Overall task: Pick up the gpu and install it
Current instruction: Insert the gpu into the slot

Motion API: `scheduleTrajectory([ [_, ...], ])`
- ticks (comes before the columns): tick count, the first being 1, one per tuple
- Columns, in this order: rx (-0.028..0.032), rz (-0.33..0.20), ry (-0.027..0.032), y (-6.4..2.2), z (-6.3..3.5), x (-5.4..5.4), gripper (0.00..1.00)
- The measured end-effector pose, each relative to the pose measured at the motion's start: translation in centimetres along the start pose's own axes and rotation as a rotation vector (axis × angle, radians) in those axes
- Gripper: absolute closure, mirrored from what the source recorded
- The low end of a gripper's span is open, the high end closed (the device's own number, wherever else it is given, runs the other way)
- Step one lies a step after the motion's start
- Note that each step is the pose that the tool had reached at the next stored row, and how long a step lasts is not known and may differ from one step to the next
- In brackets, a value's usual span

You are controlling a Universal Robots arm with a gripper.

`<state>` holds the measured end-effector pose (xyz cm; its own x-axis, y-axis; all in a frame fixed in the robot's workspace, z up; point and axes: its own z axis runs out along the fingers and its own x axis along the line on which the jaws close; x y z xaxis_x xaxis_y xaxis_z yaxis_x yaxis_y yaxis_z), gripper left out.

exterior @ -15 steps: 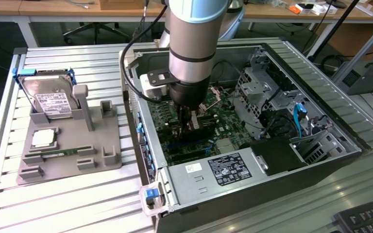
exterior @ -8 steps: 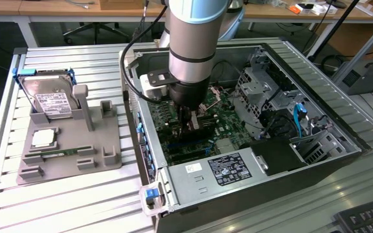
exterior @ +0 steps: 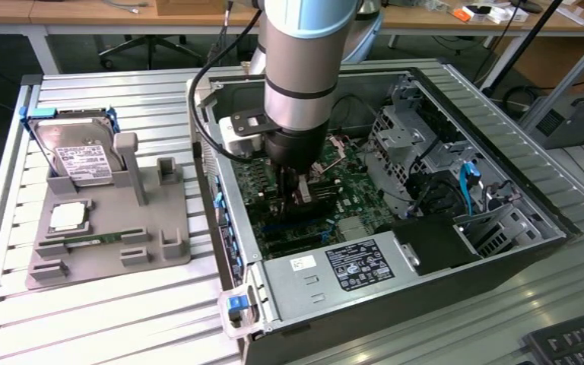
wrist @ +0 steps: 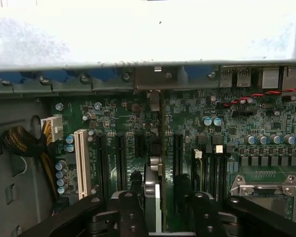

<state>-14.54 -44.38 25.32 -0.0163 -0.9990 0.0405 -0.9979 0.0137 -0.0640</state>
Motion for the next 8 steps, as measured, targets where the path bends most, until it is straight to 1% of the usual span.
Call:
scheduleTrajectory([
  [3, -0.0002, 0.000, 0.0021, -0.01, -0.18, 0.0, 0.60],
  [4, -0.0001, 0.000, 0.0051, -0.02, -0.42, 0.0, 0.60],
  [5, 0.0003, 0.000, 0.0109, -0.06, -0.96, -0.1, 0.60],
  [8, 0.0010, -0.001, 0.0218, -0.12, -2.08, -0.1, 0.60],
])
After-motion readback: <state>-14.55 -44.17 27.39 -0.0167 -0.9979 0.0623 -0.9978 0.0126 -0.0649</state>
